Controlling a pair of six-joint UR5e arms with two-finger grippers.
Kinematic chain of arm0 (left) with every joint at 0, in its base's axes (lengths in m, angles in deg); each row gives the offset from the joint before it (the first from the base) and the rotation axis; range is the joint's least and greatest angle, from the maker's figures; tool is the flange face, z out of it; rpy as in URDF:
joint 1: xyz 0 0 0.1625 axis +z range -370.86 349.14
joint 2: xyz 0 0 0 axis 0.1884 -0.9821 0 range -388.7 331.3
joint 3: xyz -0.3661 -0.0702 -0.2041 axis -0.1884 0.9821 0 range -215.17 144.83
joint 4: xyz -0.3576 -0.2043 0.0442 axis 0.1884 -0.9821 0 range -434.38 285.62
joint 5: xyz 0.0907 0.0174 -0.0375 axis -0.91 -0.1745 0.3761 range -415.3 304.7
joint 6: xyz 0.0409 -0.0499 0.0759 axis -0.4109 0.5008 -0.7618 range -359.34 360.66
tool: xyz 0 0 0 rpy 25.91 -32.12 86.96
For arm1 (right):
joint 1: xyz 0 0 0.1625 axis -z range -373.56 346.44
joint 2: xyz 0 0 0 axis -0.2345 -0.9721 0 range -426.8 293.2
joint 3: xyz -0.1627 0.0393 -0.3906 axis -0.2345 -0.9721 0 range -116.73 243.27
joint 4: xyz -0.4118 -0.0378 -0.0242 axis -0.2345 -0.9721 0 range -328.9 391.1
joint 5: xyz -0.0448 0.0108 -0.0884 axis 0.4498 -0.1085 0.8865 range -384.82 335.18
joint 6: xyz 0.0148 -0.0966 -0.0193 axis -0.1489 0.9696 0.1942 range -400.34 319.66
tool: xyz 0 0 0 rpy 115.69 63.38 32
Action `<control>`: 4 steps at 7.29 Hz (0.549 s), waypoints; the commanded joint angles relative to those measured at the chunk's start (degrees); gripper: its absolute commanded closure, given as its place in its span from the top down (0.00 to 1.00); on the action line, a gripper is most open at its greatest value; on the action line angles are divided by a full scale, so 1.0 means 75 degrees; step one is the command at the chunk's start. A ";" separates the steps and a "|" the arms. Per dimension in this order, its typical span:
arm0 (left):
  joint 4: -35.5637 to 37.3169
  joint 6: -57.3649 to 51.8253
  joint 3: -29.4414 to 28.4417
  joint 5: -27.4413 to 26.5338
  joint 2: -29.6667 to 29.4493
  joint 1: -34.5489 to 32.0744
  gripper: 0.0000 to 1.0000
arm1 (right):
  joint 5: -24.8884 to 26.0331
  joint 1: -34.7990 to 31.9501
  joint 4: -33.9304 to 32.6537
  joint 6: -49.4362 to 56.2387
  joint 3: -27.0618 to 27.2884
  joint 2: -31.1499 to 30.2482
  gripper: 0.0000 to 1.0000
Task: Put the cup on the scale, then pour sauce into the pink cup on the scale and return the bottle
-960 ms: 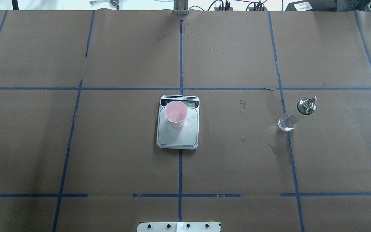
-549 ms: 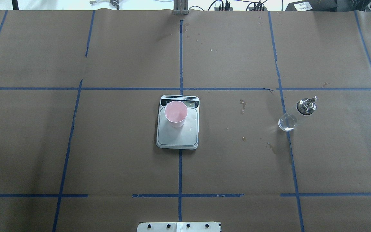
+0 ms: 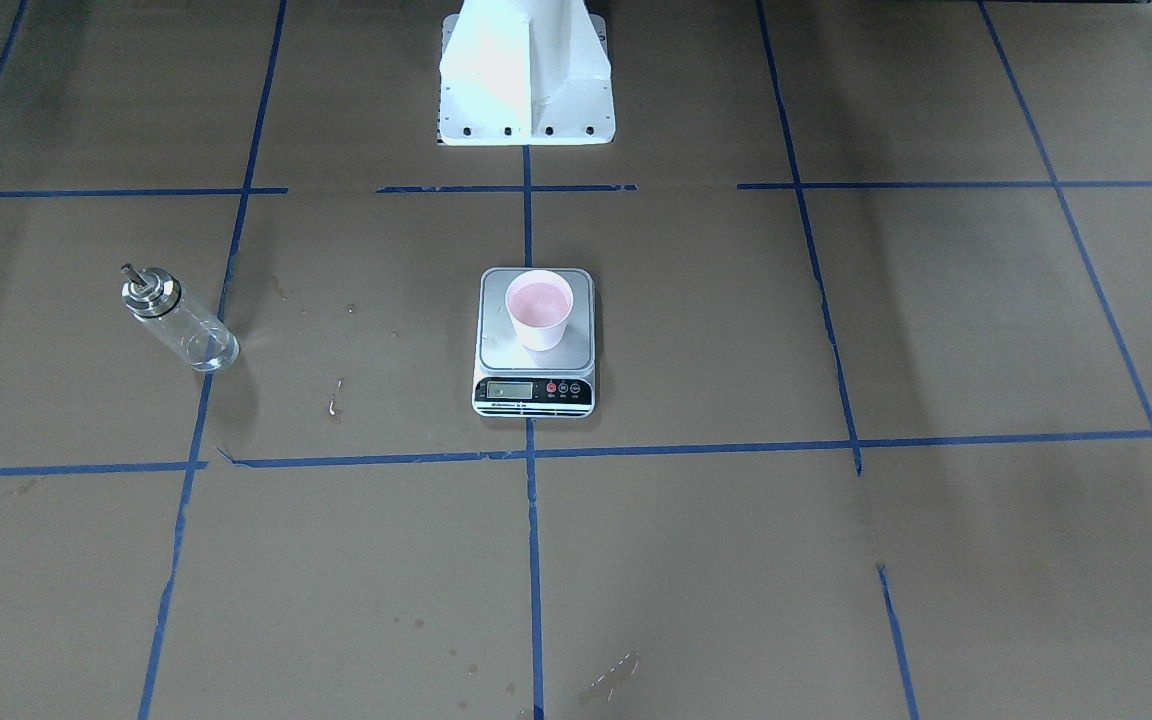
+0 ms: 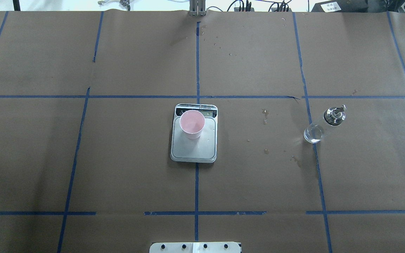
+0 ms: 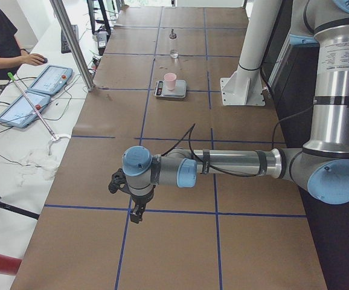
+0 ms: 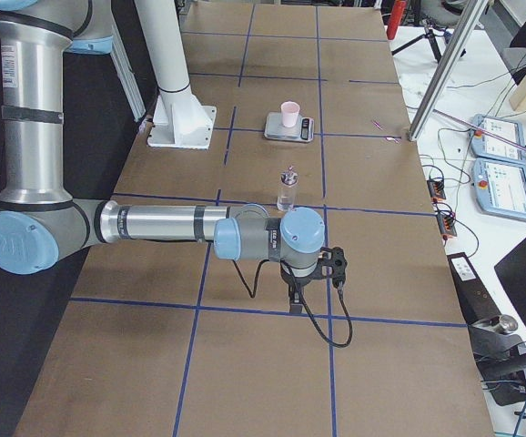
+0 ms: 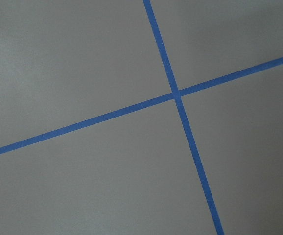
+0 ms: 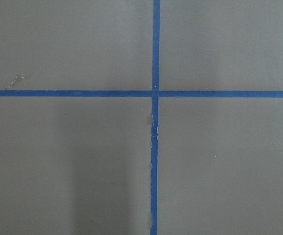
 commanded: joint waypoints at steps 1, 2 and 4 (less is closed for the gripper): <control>0.0000 0.0000 0.0002 0.0000 -0.0010 -0.0002 1.00 | -0.0004 0.0000 0.0000 0.0005 -0.0032 0.0004 1.00; 0.0000 0.0000 -0.0010 0.0000 -0.0010 0.0009 1.00 | -0.0004 0.0000 0.0000 0.0005 -0.0009 0.0004 1.00; 0.0000 -0.0012 -0.0010 0.0000 -0.0010 0.0009 1.00 | -0.0004 0.0000 0.0012 0.0005 0.0003 0.0004 1.00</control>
